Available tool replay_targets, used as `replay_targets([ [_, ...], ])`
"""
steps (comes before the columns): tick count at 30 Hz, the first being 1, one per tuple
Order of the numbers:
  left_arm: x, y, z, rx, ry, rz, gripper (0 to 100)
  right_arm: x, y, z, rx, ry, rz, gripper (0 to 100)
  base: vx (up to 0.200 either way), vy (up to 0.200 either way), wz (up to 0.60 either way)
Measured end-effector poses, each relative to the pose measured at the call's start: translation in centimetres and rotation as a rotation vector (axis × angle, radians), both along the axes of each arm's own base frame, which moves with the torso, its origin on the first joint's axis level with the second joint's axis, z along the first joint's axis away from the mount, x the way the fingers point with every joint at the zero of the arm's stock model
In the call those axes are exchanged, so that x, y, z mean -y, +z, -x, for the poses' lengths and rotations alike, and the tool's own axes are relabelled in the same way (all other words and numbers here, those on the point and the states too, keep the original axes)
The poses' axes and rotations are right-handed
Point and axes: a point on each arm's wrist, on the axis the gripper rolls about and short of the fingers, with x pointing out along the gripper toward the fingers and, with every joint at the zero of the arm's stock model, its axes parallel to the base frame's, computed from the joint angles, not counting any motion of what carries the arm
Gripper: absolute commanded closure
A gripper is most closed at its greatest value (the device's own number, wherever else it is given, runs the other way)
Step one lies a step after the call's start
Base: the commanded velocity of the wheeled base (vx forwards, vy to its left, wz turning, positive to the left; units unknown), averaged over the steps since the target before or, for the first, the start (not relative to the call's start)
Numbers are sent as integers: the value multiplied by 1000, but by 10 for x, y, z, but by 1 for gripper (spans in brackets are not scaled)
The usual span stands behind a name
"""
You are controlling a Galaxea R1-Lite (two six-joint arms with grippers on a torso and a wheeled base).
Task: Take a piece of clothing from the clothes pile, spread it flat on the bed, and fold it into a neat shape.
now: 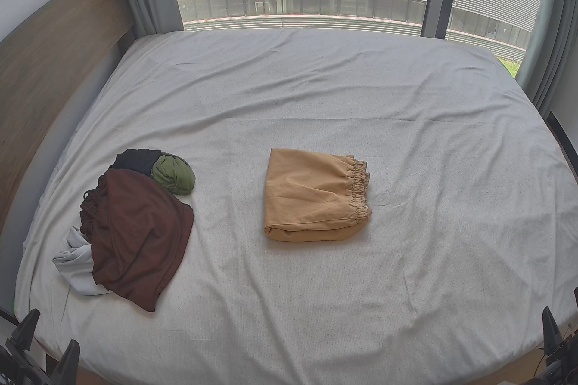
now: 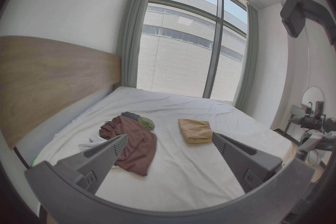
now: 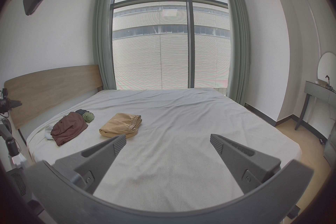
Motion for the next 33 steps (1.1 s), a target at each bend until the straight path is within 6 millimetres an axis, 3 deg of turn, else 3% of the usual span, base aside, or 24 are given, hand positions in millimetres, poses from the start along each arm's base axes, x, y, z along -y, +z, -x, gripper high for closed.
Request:
replay_targets([
  [8, -1, -1, 2, 27, 80, -26, 0, 0, 0, 0, 1, -7, 0, 0, 0, 0, 0],
  [15, -5, -5, 2, -2, 269, -88, 0, 0, 0, 0, 0, -6, 2, 0, 0, 0, 0],
  [33, -4, -8, 2, -26, 206, -144, 0, -1, 0, 0, 0, 43, 32, 0, 0, 0, 0],
])
